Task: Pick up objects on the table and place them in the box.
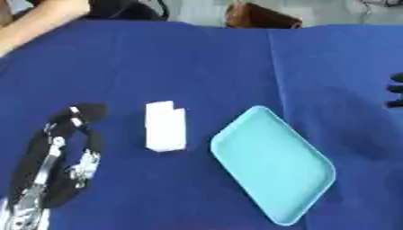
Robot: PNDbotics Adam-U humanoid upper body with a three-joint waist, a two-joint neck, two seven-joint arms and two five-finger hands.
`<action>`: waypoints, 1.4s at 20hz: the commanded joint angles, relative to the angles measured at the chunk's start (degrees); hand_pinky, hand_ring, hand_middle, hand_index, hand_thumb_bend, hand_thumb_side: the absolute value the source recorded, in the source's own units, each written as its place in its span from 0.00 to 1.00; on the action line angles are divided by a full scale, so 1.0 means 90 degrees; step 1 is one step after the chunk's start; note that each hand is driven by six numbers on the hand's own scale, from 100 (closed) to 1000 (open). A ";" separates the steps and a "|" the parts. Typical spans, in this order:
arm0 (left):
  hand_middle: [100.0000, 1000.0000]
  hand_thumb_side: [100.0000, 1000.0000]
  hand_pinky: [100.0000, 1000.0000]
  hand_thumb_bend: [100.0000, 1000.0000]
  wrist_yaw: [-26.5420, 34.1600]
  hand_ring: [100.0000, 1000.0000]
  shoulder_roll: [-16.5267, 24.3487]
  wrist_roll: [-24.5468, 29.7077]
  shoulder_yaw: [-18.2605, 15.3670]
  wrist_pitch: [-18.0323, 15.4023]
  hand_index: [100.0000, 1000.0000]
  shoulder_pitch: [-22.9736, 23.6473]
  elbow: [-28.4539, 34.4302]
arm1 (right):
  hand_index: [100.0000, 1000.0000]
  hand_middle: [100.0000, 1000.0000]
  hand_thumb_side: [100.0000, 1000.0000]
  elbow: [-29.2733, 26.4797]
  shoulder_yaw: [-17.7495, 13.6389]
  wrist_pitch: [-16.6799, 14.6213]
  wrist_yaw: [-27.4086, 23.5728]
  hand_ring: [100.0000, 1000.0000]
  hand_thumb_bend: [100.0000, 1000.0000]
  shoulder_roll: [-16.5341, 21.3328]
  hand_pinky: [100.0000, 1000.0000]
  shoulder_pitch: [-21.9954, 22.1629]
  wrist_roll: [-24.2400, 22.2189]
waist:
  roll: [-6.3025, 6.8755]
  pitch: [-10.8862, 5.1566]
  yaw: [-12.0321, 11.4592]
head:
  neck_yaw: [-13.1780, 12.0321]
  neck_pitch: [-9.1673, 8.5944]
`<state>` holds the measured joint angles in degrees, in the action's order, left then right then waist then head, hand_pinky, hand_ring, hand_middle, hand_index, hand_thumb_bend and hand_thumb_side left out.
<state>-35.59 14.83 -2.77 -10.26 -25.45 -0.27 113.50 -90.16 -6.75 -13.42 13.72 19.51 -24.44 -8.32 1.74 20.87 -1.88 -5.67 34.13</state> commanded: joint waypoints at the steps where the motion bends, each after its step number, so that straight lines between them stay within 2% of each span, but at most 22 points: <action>1: 0.75 0.94 0.44 0.00 -0.0012 0.62 0.0011 -0.0008 -0.0021 -0.0019 0.82 -0.0010 0.0122 | 0.91 0.84 0.83 -0.0158 -0.0045 -0.0025 -0.0020 0.81 0.00 0.0151 0.67 -0.0024 0.0004 | 0.0007 -0.0095 0.0002 | 0.0027 0.0016; 13: 0.75 0.94 0.44 0.00 -0.0010 0.62 0.0024 0.0007 -0.0004 -0.0037 0.82 -0.0012 0.0122 | 0.91 0.84 0.83 -0.0152 -0.0039 -0.0027 -0.0019 0.81 0.00 0.0145 0.67 -0.0025 -0.0010 | 0.0015 -0.0108 0.0007 | 0.0036 0.0004; 16: 0.75 0.94 0.46 0.00 -0.0057 0.63 0.0168 -0.0018 -0.0027 -0.0063 0.82 -0.0002 0.0122 | 0.91 0.84 0.83 -0.0148 -0.0040 -0.0025 -0.0016 0.81 0.00 0.0147 0.67 -0.0024 -0.0010 | 0.0022 -0.0120 0.0031 | 0.0038 0.0005; 17: 0.76 0.92 0.51 0.00 -0.0103 0.65 0.0345 -0.0058 -0.0029 -0.0113 0.82 0.0005 0.0122 | 0.91 0.84 0.82 -0.0143 -0.0036 -0.0024 -0.0013 0.81 0.00 0.0155 0.67 -0.0019 -0.0013 | 0.0032 -0.0134 0.0038 | 0.0039 0.0016; 18: 0.76 0.92 0.50 0.00 -0.0160 0.65 0.0580 -0.0139 -0.0028 -0.0182 0.82 0.0012 0.0122 | 0.91 0.84 0.82 -0.0137 -0.0032 -0.0024 -0.0009 0.81 0.00 0.0163 0.67 -0.0010 -0.0017 | 0.0040 -0.0149 0.0036 | 0.0033 0.0030; 20: 0.77 0.87 0.56 0.00 -0.0339 0.67 0.1113 -0.0336 -0.0004 -0.0311 0.82 -0.0035 0.0122 | 0.91 0.84 0.83 -0.0128 -0.0026 -0.0023 -0.0003 0.81 0.00 0.0168 0.67 0.0007 -0.0022 | 0.0064 -0.0185 0.0016 | 0.0011 0.0049; 21: 0.78 0.82 0.59 0.00 -0.0427 0.69 0.1376 -0.0431 0.0035 -0.0350 0.82 -0.0092 0.0122 | 0.91 0.84 0.83 -0.0126 -0.0019 -0.0024 0.0000 0.81 0.00 0.0162 0.67 0.0010 -0.0028 | 0.0073 -0.0199 0.0014 | 0.0003 0.0048; 23: 0.79 0.78 0.60 0.00 -0.0596 0.70 0.1869 -0.0567 0.0145 -0.0396 0.82 -0.0308 0.0122 | 0.91 0.84 0.83 -0.0123 0.0006 -0.0028 0.0008 0.81 0.00 0.0144 0.67 0.0004 -0.0054 | 0.0074 -0.0216 0.0025 | -0.0014 0.0033; 28: 0.79 0.76 0.60 0.04 -0.0583 0.70 0.2433 -0.0547 0.0428 -0.0351 0.83 -0.0911 0.0122 | 0.91 0.84 0.82 -0.0100 0.0031 -0.0043 0.0004 0.81 0.00 0.0156 0.67 -0.0021 -0.0078 | 0.0049 -0.0207 0.0094 | -0.0049 -0.0003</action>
<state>-40.86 34.15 -7.68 -6.76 -28.81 -7.96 113.53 -90.16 -6.39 -13.79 13.72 19.53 -24.19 -8.83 2.25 20.15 -1.01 -5.69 34.54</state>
